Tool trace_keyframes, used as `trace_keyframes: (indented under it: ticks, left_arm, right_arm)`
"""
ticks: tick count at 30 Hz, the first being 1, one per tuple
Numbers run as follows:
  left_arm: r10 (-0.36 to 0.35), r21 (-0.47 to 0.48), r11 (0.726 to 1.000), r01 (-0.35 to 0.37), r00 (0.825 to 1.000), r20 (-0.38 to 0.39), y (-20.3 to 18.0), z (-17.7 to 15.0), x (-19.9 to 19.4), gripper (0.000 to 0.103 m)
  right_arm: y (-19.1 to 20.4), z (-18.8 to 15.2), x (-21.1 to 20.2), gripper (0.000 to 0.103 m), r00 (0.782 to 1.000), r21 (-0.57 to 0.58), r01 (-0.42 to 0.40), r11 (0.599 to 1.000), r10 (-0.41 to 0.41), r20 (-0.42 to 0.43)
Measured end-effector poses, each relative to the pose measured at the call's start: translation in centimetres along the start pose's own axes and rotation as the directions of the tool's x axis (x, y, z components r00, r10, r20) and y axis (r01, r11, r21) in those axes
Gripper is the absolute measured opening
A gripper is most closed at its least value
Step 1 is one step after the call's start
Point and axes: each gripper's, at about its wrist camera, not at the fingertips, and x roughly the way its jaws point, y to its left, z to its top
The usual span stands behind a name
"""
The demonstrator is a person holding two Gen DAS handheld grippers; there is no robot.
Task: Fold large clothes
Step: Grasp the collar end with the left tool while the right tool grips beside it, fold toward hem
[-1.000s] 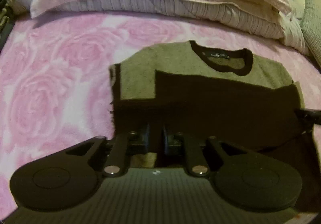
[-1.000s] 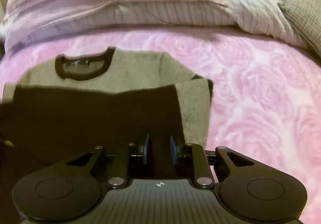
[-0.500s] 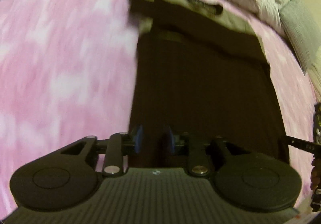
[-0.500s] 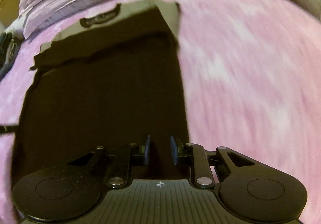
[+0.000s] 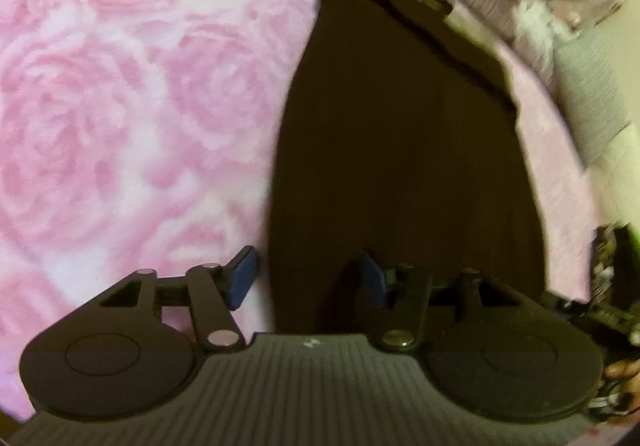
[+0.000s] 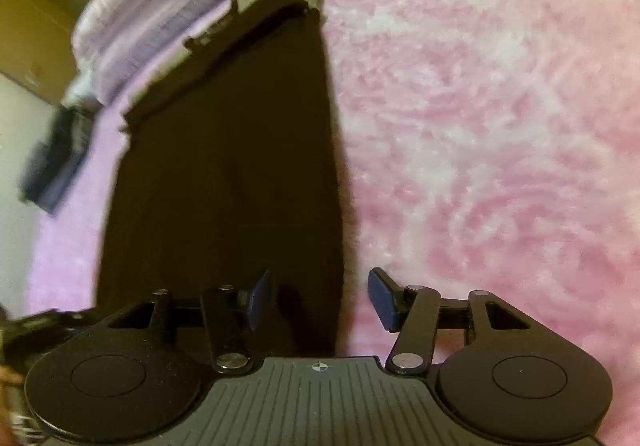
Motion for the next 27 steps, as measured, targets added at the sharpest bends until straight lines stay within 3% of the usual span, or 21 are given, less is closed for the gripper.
trace_keyframes:
  ticks: [2,7,10,12,16,18,19,23,27]
  left_arm:
    - [-0.073,-0.042,0.996,0.074,0.997,0.024,0.7,0.8,0.4,0.051]
    - [-0.202,-0.101,0.974,0.205,0.979,0.037,2.5,2.1,1.8,0.043]
    - [-0.236,-0.109,0.966,0.237,0.972,0.014,3.4,1.3,1.6,0.03]
    - [-0.27,-0.119,0.956,0.268,0.963,0.0,3.9,0.3,1.3,0.028]
    - [-0.302,-0.149,0.943,0.297,0.953,-0.015,4.3,0.6,2.3,0.018]
    - [-0.304,-0.129,0.946,0.297,0.952,-0.039,3.8,1.3,2.9,0.006]
    - [-0.304,-0.109,0.949,0.297,0.951,-0.051,3.4,1.5,3.1,0.005]
    - [-0.315,-0.021,0.949,0.314,0.948,-0.051,3.4,1.5,2.9,0.005]
    - [-0.354,0.051,0.934,0.353,0.935,0.003,4.8,0.9,1.6,0.005]
  right_arm:
    - [-1.1,1.0,0.6,0.051,0.995,0.039,-0.101,0.994,0.102,-0.005]
    - [-2.7,3.6,3.3,0.048,0.967,0.08,-0.254,0.964,0.256,-0.007]
    - [-3.5,3.8,3.5,0.039,0.954,0.118,-0.294,0.948,0.298,-0.016]
    - [-4.0,2.8,3.0,0.037,0.942,0.129,-0.324,0.937,0.333,-0.047]
    - [-4.3,1.1,2.4,0.027,0.94,0.168,-0.331,0.928,0.34,-0.029]
    - [-4.2,1.3,2.9,0.014,0.944,0.192,-0.319,0.928,0.329,-0.025]
    - [-4.1,1.5,3.2,0.005,0.947,0.198,-0.308,0.931,0.32,-0.033]
    - [-3.9,1.5,3.2,0.003,0.947,0.17,-0.31,0.935,0.32,-0.029]
    - [-4.3,0.2,2.4,0.003,0.941,0.16,-0.336,0.928,0.338,0.017]
